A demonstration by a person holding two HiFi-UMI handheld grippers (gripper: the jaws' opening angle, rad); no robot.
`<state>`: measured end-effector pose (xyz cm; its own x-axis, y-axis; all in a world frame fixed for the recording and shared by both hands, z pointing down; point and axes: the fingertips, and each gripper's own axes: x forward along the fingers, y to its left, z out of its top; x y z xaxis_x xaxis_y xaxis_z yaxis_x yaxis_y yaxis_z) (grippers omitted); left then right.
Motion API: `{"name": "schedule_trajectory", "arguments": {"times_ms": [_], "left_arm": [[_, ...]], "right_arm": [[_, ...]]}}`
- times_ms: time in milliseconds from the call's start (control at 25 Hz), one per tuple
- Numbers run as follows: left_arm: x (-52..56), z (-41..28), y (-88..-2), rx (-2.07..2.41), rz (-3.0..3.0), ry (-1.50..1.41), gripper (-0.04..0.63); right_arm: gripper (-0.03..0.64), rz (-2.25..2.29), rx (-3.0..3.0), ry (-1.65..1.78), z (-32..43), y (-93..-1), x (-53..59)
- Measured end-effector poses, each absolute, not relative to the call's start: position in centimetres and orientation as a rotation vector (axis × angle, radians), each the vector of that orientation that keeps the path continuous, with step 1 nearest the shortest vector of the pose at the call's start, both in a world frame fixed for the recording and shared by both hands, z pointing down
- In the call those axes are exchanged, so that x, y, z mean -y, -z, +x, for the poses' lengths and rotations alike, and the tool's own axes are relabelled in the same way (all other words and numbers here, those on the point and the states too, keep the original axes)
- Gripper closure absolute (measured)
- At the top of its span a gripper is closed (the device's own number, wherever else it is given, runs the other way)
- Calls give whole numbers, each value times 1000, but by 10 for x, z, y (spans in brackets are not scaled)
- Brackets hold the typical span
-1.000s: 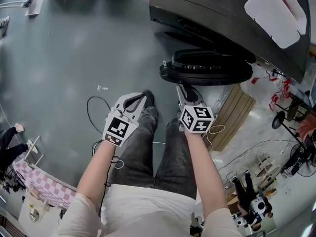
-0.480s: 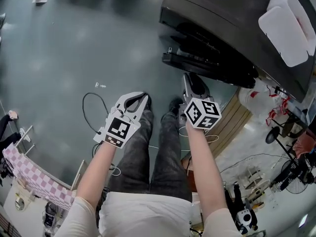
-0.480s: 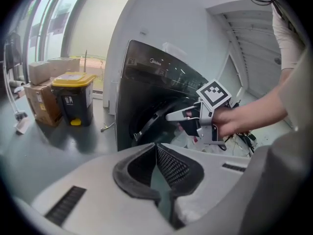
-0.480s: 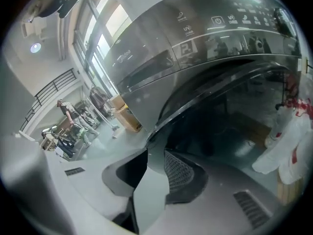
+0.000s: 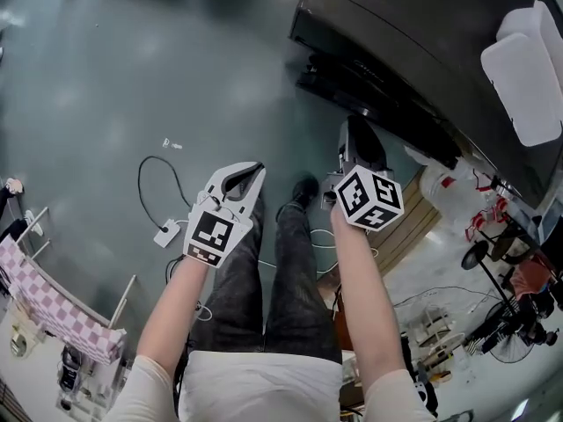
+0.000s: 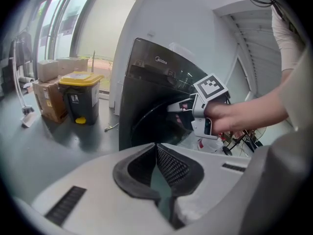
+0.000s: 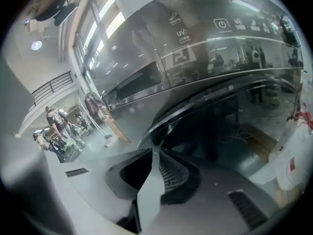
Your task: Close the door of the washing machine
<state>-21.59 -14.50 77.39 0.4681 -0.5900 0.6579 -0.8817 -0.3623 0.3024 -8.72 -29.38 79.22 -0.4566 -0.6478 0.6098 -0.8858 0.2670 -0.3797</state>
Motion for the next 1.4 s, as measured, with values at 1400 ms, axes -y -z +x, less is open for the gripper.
{"name": "schedule_trajectory", "arguments": {"times_ms": [1400], "left_arm": [[105,-219,-755,1273,2044,-603,582]], "right_arm": [[586,1311,2143,-953,-85,-802,306]]}}
